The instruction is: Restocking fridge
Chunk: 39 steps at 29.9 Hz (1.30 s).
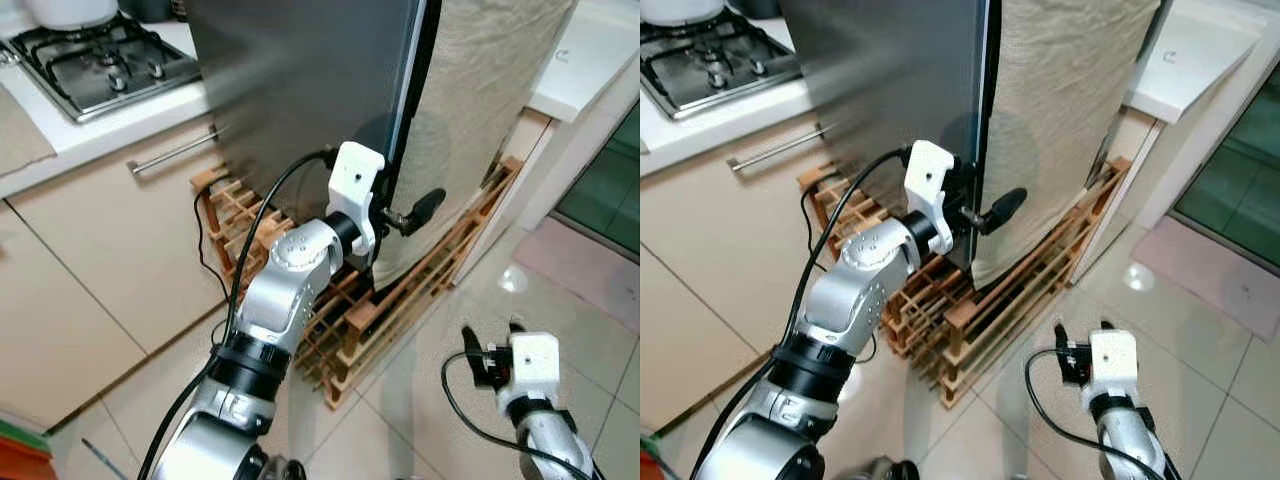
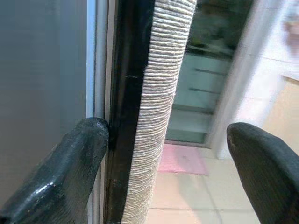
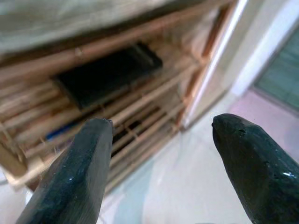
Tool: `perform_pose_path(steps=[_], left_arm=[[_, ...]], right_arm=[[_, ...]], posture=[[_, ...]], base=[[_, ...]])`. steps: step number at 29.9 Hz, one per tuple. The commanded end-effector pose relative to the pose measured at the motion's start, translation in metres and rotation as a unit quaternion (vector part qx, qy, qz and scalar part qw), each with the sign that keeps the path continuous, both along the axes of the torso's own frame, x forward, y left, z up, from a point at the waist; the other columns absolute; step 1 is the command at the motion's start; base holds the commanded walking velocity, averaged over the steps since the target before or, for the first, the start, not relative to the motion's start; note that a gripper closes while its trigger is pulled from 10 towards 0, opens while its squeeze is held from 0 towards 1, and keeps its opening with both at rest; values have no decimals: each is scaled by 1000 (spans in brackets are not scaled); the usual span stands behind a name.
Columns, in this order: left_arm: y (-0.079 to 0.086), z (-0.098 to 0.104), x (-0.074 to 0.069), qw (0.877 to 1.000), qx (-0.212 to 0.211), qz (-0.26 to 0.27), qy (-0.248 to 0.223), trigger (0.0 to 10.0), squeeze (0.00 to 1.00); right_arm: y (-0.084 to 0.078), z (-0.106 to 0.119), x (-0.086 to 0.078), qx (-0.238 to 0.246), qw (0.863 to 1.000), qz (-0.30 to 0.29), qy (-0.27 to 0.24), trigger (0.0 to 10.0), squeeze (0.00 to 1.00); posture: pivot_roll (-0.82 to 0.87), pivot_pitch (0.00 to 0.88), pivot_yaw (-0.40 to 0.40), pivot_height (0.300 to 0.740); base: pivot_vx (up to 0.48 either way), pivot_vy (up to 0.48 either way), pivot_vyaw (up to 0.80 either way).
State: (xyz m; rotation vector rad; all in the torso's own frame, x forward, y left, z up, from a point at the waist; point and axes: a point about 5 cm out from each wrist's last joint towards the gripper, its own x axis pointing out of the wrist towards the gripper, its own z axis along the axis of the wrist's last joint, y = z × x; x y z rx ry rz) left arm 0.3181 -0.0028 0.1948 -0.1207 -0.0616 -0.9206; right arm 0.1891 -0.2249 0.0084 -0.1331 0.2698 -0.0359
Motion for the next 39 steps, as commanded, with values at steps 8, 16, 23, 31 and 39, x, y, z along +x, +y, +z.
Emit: perform_pose_path(steps=[8,16,23,31,39], left_arm=[[-68,47,-42,980,-61,-188,-14,10000,0],[-65,69,-53,947,-144,-282,49,10000,0],[-41,85,-35,946,-190,-254,60,10000,0],[-11,67,-11,993,-60,-98,-35,10000,0],[34,4,12,996,65,54,-31,10000,0]], right_arm=[[-8,-15,-9,-12,1000,-10,26,10000,227],[5,-4,12,2,999,45,-3,10000,227],[40,3,35,48,990,132,-2,10000,216],[64,21,57,56,983,170,-45,10000,216],[37,50,90,11,987,112,-113,10000,212]], posture=[[-203,75,64,740],[-201,76,67,740],[-183,68,60,740],[-167,59,54,740],[-154,44,47,740]], base=[[0,0,0],[0,0,0],[0,0,0],[0,0,0],[0,0,0]])
